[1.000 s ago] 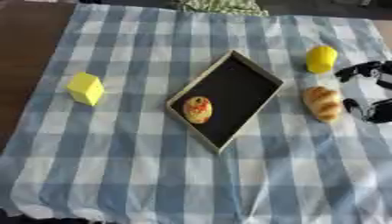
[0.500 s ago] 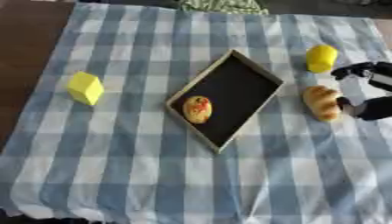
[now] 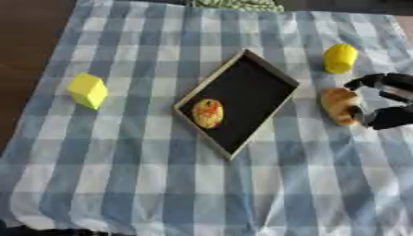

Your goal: Pick up objects on the table and place them in the box.

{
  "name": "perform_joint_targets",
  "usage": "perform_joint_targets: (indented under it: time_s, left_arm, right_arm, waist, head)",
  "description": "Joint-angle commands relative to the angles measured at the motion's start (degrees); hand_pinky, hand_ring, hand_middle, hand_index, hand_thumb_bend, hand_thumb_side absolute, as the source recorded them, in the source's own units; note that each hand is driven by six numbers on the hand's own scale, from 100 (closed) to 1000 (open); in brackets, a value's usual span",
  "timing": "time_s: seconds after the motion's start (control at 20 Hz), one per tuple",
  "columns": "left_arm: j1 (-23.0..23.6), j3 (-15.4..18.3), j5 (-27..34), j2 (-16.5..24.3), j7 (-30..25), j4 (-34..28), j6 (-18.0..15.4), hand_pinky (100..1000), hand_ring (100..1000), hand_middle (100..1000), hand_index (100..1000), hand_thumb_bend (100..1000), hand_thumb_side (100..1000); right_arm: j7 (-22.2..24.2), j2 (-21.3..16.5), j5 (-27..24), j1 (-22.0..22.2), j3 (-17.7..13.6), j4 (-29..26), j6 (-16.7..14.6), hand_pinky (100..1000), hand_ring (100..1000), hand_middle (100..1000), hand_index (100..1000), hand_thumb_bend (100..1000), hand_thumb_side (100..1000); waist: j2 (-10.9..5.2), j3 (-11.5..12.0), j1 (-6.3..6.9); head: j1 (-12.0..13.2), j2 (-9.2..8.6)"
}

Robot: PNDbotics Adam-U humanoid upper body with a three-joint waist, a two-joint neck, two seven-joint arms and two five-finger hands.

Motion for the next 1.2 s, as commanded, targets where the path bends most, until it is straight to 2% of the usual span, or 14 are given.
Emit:
perform_joint_targets:
  time_s: [0.05,0.2,0.25,0.4,0.45,0.55,0.6,0.75,0.8,0.95,1.2]
  left_arm:
    - [-0.6,-0.01,0.17,0.69,-0.15,-0.66,-0.09,746,806,621,776,100,687]
    - [-0.64,-0.01,0.24,0.61,-0.08,-0.65,-0.14,745,805,620,776,100,686]
    - [-0.65,-0.02,0.27,0.56,-0.07,-0.65,-0.15,745,805,620,776,100,686]
    - [-0.58,-0.05,0.33,0.4,-0.04,-0.6,-0.12,745,804,618,775,100,687]
    - [-0.53,-0.04,0.35,0.34,-0.03,-0.58,-0.1,745,804,618,775,100,687]
    - [-0.49,-0.03,0.37,0.26,-0.01,-0.59,-0.07,745,804,617,775,100,687]
    - [-0.47,-0.03,0.36,0.25,-0.03,-0.6,-0.05,745,804,617,775,100,687]
    - [-0.47,-0.01,0.3,0.26,-0.08,-0.62,0.0,745,804,617,775,100,686]
    - [-0.47,0.04,0.29,0.26,-0.04,-0.64,0.01,746,804,617,775,100,686]
    - [-0.44,0.15,0.24,0.3,0.09,-0.69,0.03,746,805,618,774,100,686]
    - [-0.45,0.08,0.21,0.41,0.04,-0.79,0.12,747,805,618,774,100,685]
  right_arm:
    - [0.92,-1.06,2.62,-1.03,0.2,0.84,-0.33,943,1000,840,926,100,448]
    - [1.08,-0.68,5.12,-1.68,0.6,1.39,-0.13,936,992,813,899,145,422]
    - [0.97,-0.52,5.86,-1.86,0.73,1.54,-0.04,930,975,772,875,169,403]
    - [-0.31,-0.21,8.32,-2.37,1.13,1.7,0.22,906,906,639,778,300,274]
    - [-1.09,-0.14,9.24,-2.48,1.2,1.59,0.35,901,886,603,748,308,241]
    - [-2.77,0.22,10.87,-2.55,1.17,1.24,0.42,892,844,530,682,266,244]
    - [-3.74,0.43,11.06,-2.51,0.99,0.87,0.4,888,829,504,661,207,236]
    - [-6.35,0.54,9.53,-2.05,0.5,-0.41,0.53,884,820,486,648,126,218]
    - [-7.17,0.69,8.76,-1.95,0.0,-1.18,0.54,879,813,469,640,100,176]
    - [-8.78,0.52,6.04,-1.24,-1.75,-5.11,1.14,878,819,458,641,100,143]
    - [-8.58,-0.01,1.07,-3.09,-3.68,-13.07,0.92,879,826,450,646,100,123]
  waist:
    - [0.19,0.05,0.84]
    - [0.29,0.05,0.86]
    - [0.32,0.05,0.87]
    - [0.38,0.11,0.88]
    - [0.38,0.12,0.87]
    - [0.35,0.11,0.85]
    - [0.31,0.08,0.83]
    - [0.21,0.04,0.79]
    - [0.13,-0.03,0.77]
    - [-0.05,-0.16,0.66]
    - [-0.32,-0.23,0.51]
  head:
    - [-0.11,0.24]
    - [-0.08,0.24]
    - [-0.08,0.24]
    - [-0.09,0.24]
    - [-0.1,0.24]
    - [-0.1,0.24]
    - [-0.07,0.24]
    - [-0.02,0.24]
    - [0.06,0.24]
    - [0.21,0.24]
    - [0.04,0.24]
